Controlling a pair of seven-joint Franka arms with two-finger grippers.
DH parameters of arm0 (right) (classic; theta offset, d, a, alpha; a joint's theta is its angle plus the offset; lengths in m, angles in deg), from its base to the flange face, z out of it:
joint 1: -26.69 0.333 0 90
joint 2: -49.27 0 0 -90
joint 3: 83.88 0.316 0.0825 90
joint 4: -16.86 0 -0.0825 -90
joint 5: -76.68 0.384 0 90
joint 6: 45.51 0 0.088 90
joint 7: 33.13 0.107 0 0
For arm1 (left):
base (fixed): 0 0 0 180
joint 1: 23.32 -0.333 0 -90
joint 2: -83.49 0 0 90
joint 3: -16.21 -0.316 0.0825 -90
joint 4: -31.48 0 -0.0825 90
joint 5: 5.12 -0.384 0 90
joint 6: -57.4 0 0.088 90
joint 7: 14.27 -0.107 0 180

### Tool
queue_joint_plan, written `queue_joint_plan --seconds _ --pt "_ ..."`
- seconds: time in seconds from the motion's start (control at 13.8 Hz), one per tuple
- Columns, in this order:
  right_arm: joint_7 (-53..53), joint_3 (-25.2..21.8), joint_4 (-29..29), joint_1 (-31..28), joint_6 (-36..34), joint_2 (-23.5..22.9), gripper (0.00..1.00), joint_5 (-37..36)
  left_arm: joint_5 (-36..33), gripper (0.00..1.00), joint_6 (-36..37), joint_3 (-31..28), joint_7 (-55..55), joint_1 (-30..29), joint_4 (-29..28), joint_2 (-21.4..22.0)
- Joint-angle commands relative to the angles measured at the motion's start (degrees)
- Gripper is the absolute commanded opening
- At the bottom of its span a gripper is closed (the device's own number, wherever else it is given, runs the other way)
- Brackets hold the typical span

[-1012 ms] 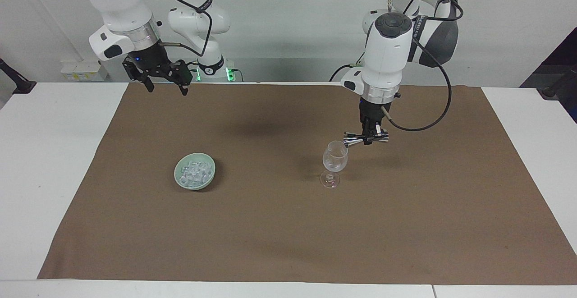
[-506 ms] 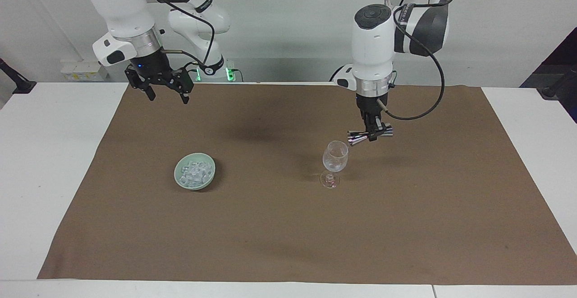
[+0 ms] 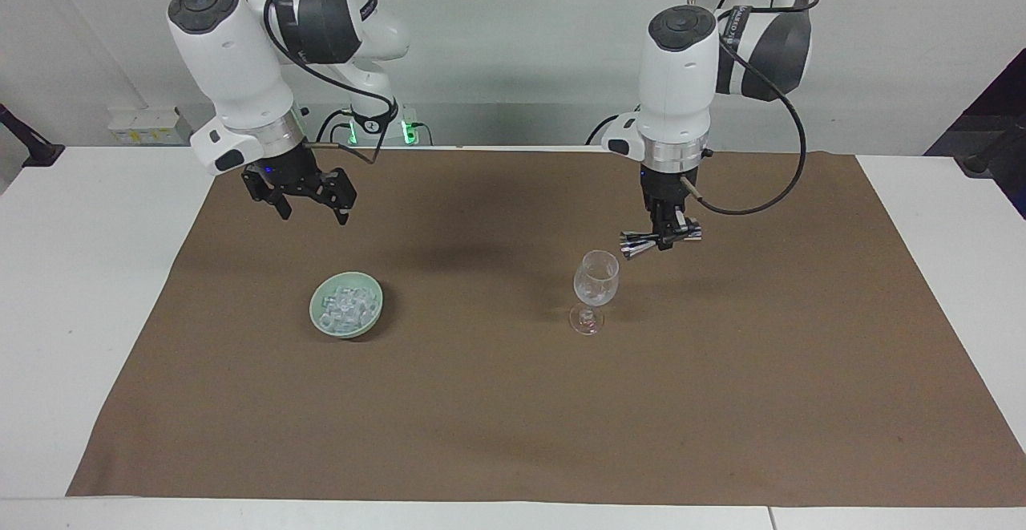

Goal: Pour wine and add ice with both arms
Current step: 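Carry the cup back with the left gripper while the right gripper reaches the bowl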

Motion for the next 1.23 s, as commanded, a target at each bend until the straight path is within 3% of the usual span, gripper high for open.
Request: queue_joint_plan --seconds 0.0,0.22,0.51,0.58,0.79,1.01,1.16 --pt "-2.40 -0.01 -1.88 -0.23 3.06 -0.56 1.00 0.30 9.70 0.00 -2.22 0.17 -2.79 -5.81 0.47 -0.99" --pt "-2.76 -0.01 -2.41 -0.23 5.35 -3.11 1.00 0.12 18.77 0.00 -3.44 0.08 -9.92 -10.38 0.73 -1.70" --pt "-3.38 0.08 -8.20 -0.14 12.63 -3.99 1.00 -1.98 34.05 0.00 -2.75 0.08 -27.29 -19.42 0.47 -3.63" --pt "-3.55 0.08 -9.52 -0.14 14.91 -4.17 1.00 -2.16 36.70 0.00 -1.79 0.08 -32.72 -21.62 0.38 -4.76" --pt "-3.20 0.16 -10.32 0.82 15.90 -5.49 0.85 -2.16 49.16 0.00 3.91 0.08 -48.91 -30.58 -0.23 -9.59" --pt "-2.94 0.16 -10.58 1.09 17.21 -6.98 0.80 -4.43 57.88 0.00 8.67 0.17 -56.31 -37.10 -0.32 -14.69" --pt "-2.85 0.08 -12.33 1.01 21.60 -8.47 0.78 -6.37 63.33 0.00 11.39 0.17 -60.98 -41.58 -0.32 -18.81"
